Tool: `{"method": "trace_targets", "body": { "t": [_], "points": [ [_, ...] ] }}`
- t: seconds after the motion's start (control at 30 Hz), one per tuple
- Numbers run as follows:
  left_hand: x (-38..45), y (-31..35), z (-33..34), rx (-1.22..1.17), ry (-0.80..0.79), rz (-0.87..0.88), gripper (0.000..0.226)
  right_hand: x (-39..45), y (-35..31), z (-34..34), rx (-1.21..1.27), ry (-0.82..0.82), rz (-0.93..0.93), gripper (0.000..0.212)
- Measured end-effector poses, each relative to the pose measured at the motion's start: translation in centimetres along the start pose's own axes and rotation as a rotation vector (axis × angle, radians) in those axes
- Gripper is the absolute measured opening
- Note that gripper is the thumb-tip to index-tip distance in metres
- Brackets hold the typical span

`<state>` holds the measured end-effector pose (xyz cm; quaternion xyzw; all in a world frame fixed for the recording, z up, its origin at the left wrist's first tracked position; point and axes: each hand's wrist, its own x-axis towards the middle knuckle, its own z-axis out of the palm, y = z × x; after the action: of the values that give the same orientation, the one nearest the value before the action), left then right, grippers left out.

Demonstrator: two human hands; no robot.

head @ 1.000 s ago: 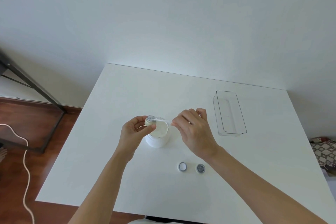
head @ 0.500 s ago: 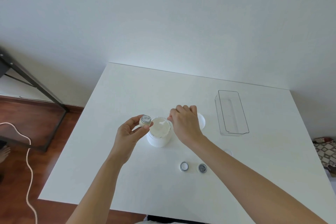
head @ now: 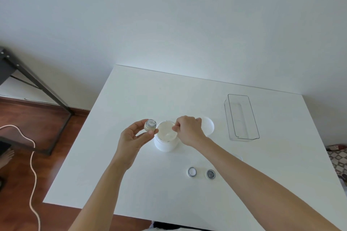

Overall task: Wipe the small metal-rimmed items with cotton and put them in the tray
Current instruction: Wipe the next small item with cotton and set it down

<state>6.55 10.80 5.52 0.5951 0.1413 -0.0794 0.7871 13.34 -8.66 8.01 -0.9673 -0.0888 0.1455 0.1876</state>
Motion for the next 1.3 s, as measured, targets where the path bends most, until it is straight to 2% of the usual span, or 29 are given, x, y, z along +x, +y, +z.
{"method": "trace_targets", "body": {
  "t": [0.13, 0.27, 0.5, 0.63, 0.83, 1.1, 1.3],
  "points": [
    [-0.1, 0.1, 0.3, 0.041, 0.041, 0.005, 0.040, -0.4, 1.1, -1.3, 0.205, -0.043, 0.195, 0.029],
    [0.0, 0.1, 0.9, 0.068, 0.070, 0.013, 0.038, -1.2, 2.2, -2.5, 0.375, 0.000, 0.273, 0.029],
    [0.6, 0.0, 2.0, 0.127, 0.058, 0.014, 0.033, -2.5, 2.5, -5.1, 0.581, 0.158, 0.223, 0.023],
    [0.9, 0.1, 2.8, 0.150, 0.019, 0.013, 0.030, -3.3, 1.2, -6.0, 0.602, 0.260, 0.144, 0.019],
    [1.1, 0.5, 3.3, 0.122, -0.047, 0.043, 0.030, -4.4, -0.3, -5.3, 0.439, 0.475, -0.118, 0.015],
    [1.1, 0.9, 3.2, 0.079, -0.061, 0.049, 0.026, -4.7, 0.7, -4.4, -0.162, 0.724, -0.530, 0.018],
    [1.2, 1.1, 3.5, 0.060, -0.065, 0.048, 0.029, -5.0, 1.1, -4.2, -0.348, 0.885, -0.621, 0.025]
  ]
}}
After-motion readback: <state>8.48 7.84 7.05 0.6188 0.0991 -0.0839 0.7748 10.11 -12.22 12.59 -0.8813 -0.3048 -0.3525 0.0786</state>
